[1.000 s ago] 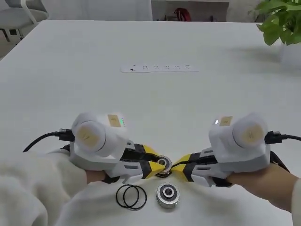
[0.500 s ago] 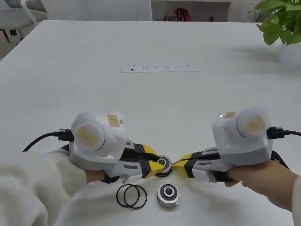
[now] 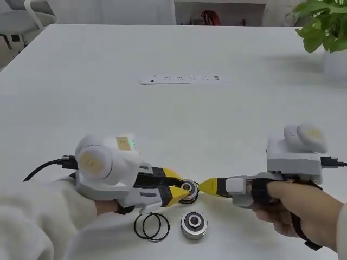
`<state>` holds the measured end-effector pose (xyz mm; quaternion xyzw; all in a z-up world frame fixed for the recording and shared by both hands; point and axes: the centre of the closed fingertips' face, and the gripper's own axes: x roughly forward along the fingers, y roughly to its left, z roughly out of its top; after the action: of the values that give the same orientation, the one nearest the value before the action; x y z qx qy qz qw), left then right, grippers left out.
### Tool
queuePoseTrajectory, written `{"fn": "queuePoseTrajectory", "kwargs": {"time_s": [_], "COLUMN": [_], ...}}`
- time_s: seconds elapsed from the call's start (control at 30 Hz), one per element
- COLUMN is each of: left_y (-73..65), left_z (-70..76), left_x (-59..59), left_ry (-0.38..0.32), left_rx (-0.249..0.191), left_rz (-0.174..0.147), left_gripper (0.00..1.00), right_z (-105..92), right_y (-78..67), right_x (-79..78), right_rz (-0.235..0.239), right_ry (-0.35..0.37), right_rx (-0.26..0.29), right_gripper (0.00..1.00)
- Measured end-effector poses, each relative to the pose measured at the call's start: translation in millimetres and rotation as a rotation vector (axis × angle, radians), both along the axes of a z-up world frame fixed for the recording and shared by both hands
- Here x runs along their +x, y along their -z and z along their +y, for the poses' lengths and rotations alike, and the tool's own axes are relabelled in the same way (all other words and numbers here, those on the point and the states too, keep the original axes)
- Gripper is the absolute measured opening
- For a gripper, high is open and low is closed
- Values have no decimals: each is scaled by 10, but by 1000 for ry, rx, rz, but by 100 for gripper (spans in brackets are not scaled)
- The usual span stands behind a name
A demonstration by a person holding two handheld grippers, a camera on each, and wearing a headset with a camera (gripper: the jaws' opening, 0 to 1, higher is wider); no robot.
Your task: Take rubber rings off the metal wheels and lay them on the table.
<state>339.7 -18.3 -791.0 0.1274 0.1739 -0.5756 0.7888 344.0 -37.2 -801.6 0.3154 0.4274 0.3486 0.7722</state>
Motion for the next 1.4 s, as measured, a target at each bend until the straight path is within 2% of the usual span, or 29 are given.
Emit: {"fn": "queuePoseTrajectory", "kwargs": {"time_s": [0.07, 0.13, 0.27, 0.4, 0.8, 1.4], "left_y": [-1, -1, -4, -5, -8, -9], "left_z": [1, 0, -2, -4, -6, 3], "left_x": [0, 1, 0, 0, -2, -1], "left_ry": [0, 0, -2, -3, -7, -8], "left_rx": [-5, -10, -14, -15, -17, -18], "left_rz": [-1, -1, -2, -2, -3, -4], "left_gripper": [14, 14, 14, 14, 13, 13], "right_z": [-1, 3, 28, 28, 55, 81], "right_y": [5, 3, -22, -24, -68, -103], "right_x": [-6, -11, -13, -12, -23, -20], "right_rz": [38, 49, 25, 25, -14, -31], "right_ry": [22, 31, 13, 11, -21, -36], "right_rx": [24, 42, 22, 23, -7, -11], "right_gripper": [0, 0, 0, 0, 0, 0]}}
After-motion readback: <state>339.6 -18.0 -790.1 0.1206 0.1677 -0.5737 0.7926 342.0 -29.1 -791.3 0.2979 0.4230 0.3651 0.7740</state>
